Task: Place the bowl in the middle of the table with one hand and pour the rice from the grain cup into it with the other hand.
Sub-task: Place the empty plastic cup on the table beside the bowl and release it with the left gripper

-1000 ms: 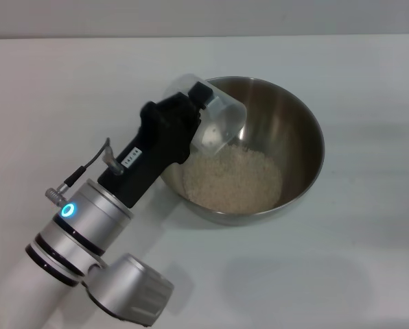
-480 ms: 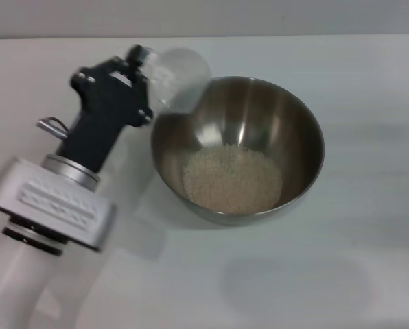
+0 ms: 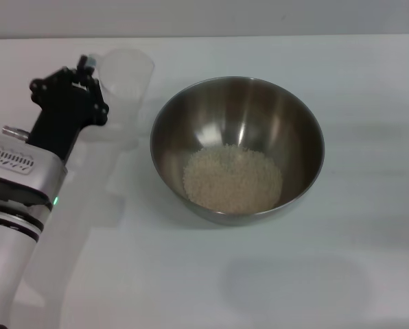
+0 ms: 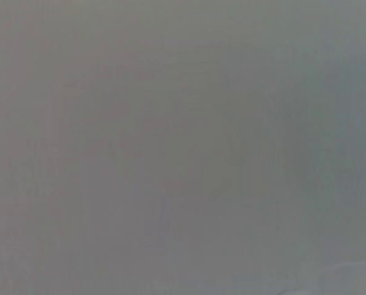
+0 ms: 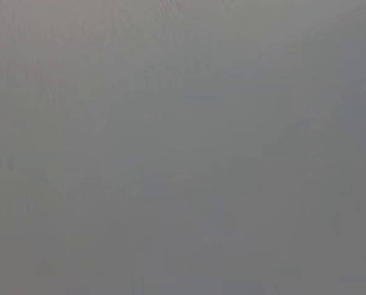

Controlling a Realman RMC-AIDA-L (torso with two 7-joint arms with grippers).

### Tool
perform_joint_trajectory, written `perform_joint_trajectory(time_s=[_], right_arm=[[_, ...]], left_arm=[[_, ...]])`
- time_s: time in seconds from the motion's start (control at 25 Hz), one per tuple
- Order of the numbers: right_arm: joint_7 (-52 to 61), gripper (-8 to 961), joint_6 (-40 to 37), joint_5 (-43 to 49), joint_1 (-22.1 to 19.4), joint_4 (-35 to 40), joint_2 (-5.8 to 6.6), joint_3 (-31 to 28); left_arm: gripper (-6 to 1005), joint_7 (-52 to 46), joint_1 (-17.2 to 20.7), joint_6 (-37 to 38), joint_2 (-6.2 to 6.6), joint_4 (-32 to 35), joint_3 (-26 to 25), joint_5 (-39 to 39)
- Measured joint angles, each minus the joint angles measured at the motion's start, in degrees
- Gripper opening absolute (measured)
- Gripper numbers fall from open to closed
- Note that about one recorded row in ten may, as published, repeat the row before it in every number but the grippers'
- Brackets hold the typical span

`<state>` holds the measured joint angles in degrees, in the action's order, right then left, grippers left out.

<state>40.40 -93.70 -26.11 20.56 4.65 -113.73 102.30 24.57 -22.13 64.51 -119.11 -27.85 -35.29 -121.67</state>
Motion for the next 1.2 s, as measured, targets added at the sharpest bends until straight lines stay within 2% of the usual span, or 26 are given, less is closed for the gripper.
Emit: perform_joint_trajectory(time_s=[0.12, 0.52, 1.2], right_arm=[[0.0, 553, 0.0, 0.0, 0.0, 0.1, -0.01, 0.0], [0.0, 554, 0.5, 0.0, 0.5, 0.1, 0.13, 0.0], [0.0, 553, 0.6, 0.0, 1.1, -0.3, 0.45, 0.0]], left_arm=[[40, -0.7, -0.4, -4.4, -0.03, 0.3, -0.4, 0.1], [45, -3.4, -1.6, -11.6, -0.07, 1.6, -1.9, 0.2], [53, -6.6, -2.6, -15.1, -0.03, 2.7, -2.2, 0.7]])
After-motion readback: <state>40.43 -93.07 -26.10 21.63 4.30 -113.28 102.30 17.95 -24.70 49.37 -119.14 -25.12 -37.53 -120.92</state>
